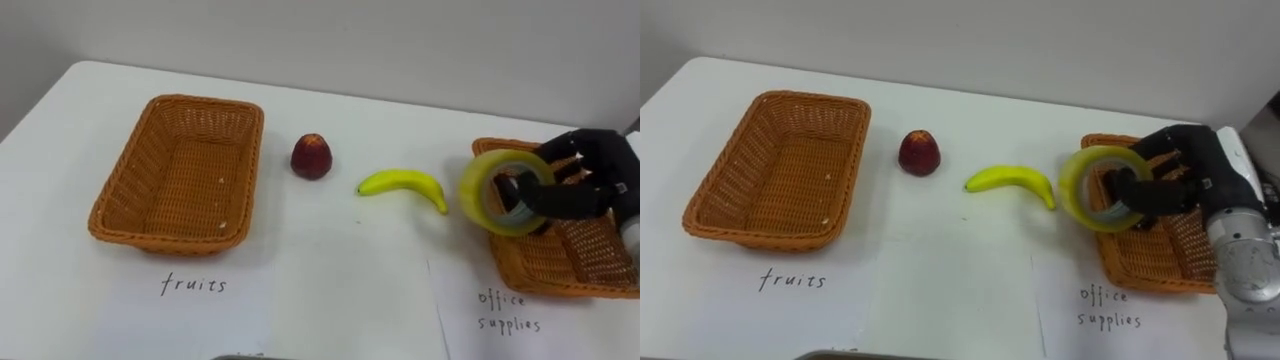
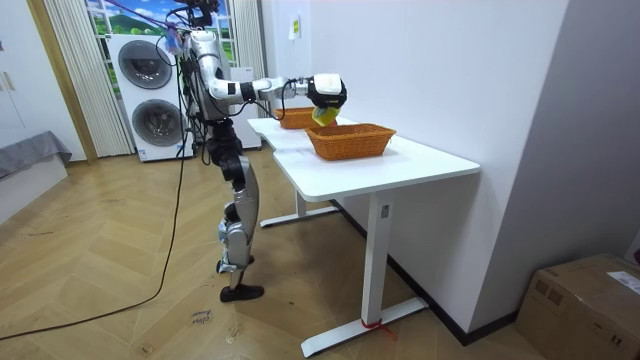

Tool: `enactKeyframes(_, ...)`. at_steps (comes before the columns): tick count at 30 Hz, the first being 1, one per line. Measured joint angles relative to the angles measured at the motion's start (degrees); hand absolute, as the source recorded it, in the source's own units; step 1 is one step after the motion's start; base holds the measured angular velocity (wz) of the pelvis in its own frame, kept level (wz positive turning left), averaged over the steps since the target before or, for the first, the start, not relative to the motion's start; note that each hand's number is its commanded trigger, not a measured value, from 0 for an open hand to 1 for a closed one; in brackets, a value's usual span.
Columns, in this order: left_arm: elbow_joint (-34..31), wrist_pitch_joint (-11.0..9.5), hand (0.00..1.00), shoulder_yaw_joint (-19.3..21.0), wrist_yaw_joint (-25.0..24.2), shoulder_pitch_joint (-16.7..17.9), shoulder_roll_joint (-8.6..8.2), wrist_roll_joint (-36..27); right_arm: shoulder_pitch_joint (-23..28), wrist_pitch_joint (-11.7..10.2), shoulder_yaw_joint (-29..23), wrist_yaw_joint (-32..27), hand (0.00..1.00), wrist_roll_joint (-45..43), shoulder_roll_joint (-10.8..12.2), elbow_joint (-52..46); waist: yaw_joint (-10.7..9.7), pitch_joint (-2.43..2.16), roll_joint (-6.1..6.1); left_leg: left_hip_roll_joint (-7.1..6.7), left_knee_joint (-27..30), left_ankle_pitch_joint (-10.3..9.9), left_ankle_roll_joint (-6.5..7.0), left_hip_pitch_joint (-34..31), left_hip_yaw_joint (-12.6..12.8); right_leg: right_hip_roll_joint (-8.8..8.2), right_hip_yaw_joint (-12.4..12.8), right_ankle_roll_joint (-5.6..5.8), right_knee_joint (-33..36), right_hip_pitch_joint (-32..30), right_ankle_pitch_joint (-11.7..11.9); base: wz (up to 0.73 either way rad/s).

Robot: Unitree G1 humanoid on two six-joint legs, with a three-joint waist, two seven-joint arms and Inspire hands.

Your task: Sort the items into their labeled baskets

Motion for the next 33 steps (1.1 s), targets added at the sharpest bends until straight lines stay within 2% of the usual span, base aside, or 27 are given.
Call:
enactKeyframes(6, 0.00, 0.00, 0.00, 0.00, 0.26, -0.53, 0.42, -0.04, 0.02, -0.02, 0.00, -0.21, 1.00, 0.33, 0.00, 0.27, -0.04, -0.07, -0.16, 0.11, -0.20, -0.02, 0.03, 0.02, 0.66, 0.04, 0.46, 0.00, 0.09, -0.10, 0.00, -0.05)
enactKeyframes(13, 0.01, 0.01, 0.00, -0.23, 1.34, -0.54, 0.43, -2.10, 0.31, -0.02, 0.01, -0.77, 1.00, 3.94, -0.01, 0.43, -1.09, -0.07, -0.03, 0.24, -0.22, -0.04, 0.01, -0.09, 0.77, 0.11, 0.40, -0.01, 0.15, 0.01, 0.03, 0.00)
enactKeyframes(18, 0.09, 0.20, 0.00, -0.27, 1.77, 0.05, 0.28, -2.25, 0.37, -0.34, -0.01, -1.62, 1.00, 6.09, -0.02, 0.66, -1.66, -0.11, 0.43, 0.27, -0.21, -0.04, 0.01, 0.05, 0.92, 0.17, 0.69, -0.03, 0.17, 0.08, 0.06, -0.01)
enactKeyframes(20, 0.08, 0.53, 0.00, -0.24, 1.79, 0.28, 0.14, -2.26, 0.38, -0.30, -0.74, -1.70, 1.00, 10.08, -0.02, 2.32, -1.72, -0.39, 0.76, 0.27, -0.14, -0.04, 0.01, 0.20, 0.92, 0.18, 0.96, -0.02, 0.13, 0.24, 0.11, 0.00)
enactKeyframes(23, 0.03, 0.79, 0.00, -0.25, 1.81, 0.54, -0.01, -2.23, 0.37, -0.26, -1.81, -1.72, 1.00, 12.71, -0.02, 3.43, -1.90, -0.49, 1.38, 0.29, -0.07, -0.04, 0.01, 0.41, 0.92, 0.21, 1.02, -0.04, 0.09, 0.43, 0.16, 0.00)
enactKeyframes(28, -0.19, 1.52, 0.00, -0.16, 1.67, 0.93, -0.27, -2.20, 0.36, -0.25, -2.99, -1.80, 1.00, 14.15, -0.02, 5.11, -1.89, -0.37, 2.13, 0.37, -0.75, -0.07, -0.08, 1.48, 0.95, 0.32, 0.97, -0.05, 0.04, 0.95, 0.16, 0.00)
enactKeyframes(32, -0.90, 2.36, 0.00, -0.19, 1.54, 1.02, -0.28, -2.24, 0.34, 0.17, -4.10, -1.60, 1.00, 19.27, -0.02, 7.25, -2.05, -0.35, 2.25, 0.42, -0.16, -0.09, -0.09, 1.18, 0.99, 0.42, 1.22, -0.07, -0.06, 0.97, 0.15, 0.00)
enactKeyframes(33, -1.11, 2.50, 0.00, -0.22, 1.54, 0.99, -0.27, -2.24, 0.29, 0.09, -4.10, -1.58, 0.93, 19.62, -0.02, 7.60, -2.14, -0.33, 2.27, 0.42, -0.09, -0.09, -0.09, 1.15, 0.99, 0.43, 1.18, -0.08, -0.05, 0.98, 0.15, 0.00)
